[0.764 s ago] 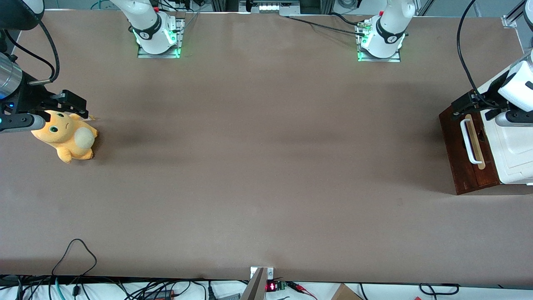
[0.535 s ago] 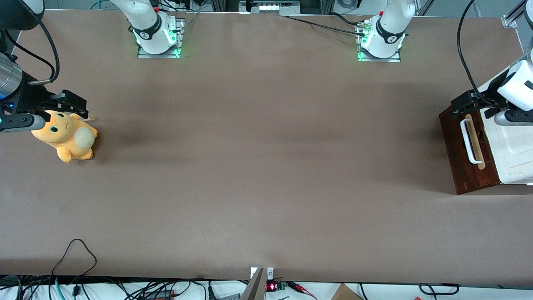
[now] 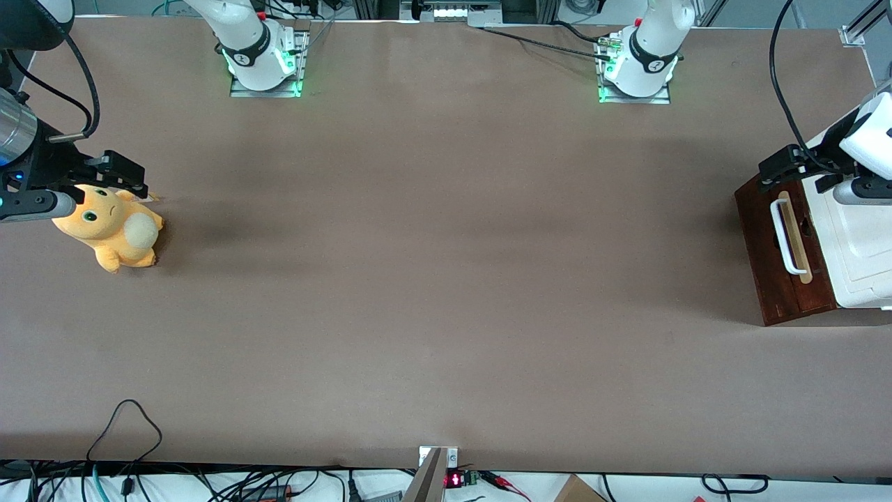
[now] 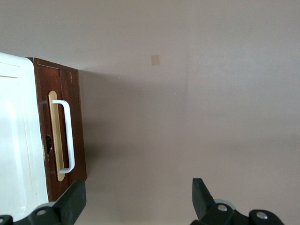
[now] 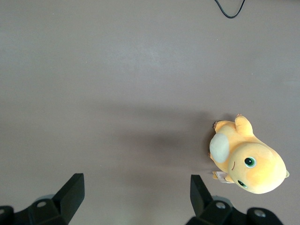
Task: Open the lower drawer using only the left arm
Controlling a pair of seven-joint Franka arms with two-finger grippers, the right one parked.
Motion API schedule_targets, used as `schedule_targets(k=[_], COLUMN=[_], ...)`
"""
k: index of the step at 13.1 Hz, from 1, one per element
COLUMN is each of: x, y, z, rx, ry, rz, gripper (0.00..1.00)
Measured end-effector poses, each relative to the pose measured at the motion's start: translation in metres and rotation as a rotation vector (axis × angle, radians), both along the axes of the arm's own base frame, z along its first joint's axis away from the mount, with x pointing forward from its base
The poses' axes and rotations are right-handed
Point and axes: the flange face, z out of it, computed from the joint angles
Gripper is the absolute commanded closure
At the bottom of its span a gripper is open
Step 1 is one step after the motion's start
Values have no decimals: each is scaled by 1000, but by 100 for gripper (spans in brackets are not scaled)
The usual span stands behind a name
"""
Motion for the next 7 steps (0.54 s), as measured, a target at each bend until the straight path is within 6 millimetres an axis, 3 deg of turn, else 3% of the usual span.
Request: schedule_targets(k=[7], x=[-2], y=[2], z=[-5], rx=[-1], ry=[29], rz=[3], gripper=[0])
